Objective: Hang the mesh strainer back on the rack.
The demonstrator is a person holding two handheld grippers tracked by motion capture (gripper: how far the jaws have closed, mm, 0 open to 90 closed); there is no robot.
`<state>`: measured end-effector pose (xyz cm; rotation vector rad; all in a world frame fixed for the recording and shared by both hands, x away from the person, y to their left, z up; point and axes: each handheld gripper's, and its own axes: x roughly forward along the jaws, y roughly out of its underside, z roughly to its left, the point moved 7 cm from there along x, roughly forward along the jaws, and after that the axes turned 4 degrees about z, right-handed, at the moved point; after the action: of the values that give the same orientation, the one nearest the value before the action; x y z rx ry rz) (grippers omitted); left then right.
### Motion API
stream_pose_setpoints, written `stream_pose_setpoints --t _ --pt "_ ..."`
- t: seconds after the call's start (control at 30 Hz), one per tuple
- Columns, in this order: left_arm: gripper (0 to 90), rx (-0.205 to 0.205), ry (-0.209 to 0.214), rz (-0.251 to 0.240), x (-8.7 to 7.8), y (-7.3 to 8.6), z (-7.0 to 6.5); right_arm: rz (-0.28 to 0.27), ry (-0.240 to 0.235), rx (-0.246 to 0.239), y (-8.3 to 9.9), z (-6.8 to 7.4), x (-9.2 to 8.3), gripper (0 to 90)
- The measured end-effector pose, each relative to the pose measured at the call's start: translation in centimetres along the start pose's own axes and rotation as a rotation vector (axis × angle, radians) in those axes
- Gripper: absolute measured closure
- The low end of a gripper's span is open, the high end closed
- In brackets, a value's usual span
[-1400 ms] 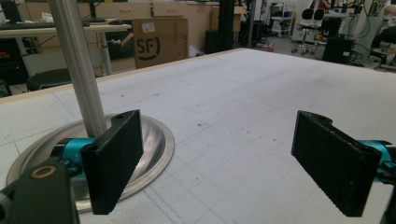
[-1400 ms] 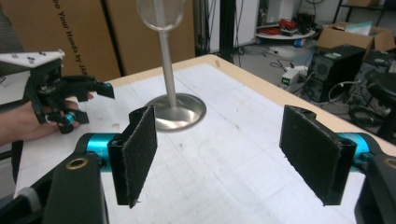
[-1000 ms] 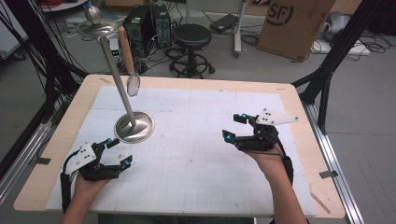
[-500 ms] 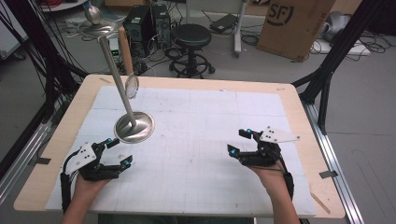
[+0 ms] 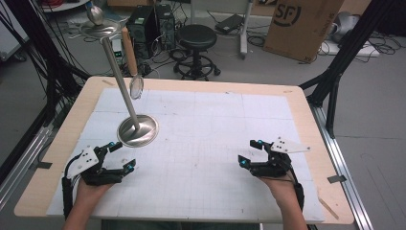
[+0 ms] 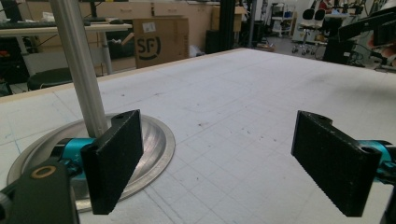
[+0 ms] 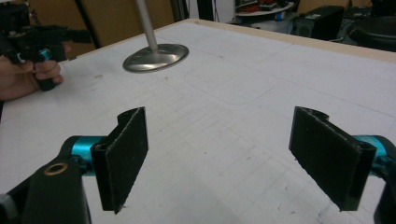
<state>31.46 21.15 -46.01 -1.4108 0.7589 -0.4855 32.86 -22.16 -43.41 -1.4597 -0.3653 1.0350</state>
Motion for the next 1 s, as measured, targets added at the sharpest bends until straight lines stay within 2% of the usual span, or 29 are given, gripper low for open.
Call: stream_pose_setpoints --t 0.5,1.0 --pt "17.3 -0.004 -0.001 -0.001 0.0 0.0 0.0 0.023 -0.016 -0.004 1.3 0.4 0.5 17.4" --pt "17.3 0.001 0.001 0.0 0.0 0.0 0.0 0.036 -0.021 -0.002 1.5 0.6 0.6 17.3"
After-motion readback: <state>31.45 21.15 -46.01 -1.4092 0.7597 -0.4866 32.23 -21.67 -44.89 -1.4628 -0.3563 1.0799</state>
